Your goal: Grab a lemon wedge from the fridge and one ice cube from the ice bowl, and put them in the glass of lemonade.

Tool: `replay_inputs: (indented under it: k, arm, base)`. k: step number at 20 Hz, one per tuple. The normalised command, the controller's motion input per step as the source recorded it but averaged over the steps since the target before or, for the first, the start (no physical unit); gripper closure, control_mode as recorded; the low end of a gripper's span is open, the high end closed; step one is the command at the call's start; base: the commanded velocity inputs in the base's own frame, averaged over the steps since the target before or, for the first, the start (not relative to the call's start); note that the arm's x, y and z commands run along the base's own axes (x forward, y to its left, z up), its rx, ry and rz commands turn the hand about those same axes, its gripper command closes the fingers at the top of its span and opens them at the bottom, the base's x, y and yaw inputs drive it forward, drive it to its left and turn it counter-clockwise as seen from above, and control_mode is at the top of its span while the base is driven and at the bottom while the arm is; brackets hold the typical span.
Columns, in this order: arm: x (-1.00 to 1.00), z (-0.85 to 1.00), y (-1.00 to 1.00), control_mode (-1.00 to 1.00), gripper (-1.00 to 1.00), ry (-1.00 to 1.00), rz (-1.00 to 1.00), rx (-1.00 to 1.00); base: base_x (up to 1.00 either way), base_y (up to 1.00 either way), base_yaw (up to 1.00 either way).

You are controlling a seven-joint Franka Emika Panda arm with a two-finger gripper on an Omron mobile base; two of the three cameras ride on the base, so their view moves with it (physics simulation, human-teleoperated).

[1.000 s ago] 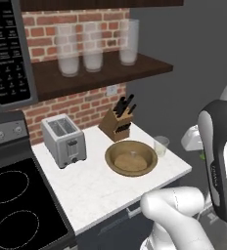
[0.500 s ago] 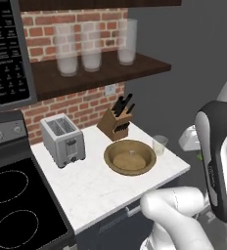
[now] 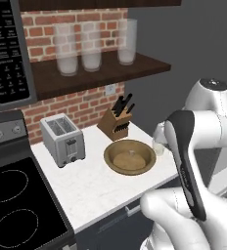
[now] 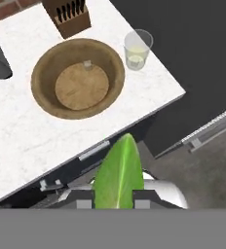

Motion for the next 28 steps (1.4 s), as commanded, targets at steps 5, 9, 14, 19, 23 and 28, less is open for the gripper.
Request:
replay_inputs:
  k: [5, 9, 14, 19, 23, 28]
  arm:
    - [0.99, -0.19, 0.01, -1.00, 1.00, 0.00, -0.04, -0.01]
    - [1.00, -0.25, -0.17, -1.00, 1.00, 0.00, -0.05, -0.03]
    - [0.99, -0.38, -0.23, -1.00, 1.00, 0.00, -0.02, 0.00]
    - [0.63, -0.54, -0.21, -1.00, 1.00, 0.00, 0.00, 0.00]
    - [0.43, -0.58, -0.20, -1.00, 1.00, 0.00, 0.00, 0.00]
    - [0.03, -0.07, -0.37, -1.00, 1.00, 0.00, 0.00, 0.00]
  base:
    - [0.00, 0.00, 0.00]
    - [0.00, 0.00, 0.00]
    - [0.00, 0.00, 0.00]
    - [0.00, 0.00, 0.00]
    - [0.00, 0.00, 0.00]
    - [0.00, 0.00, 0.00]
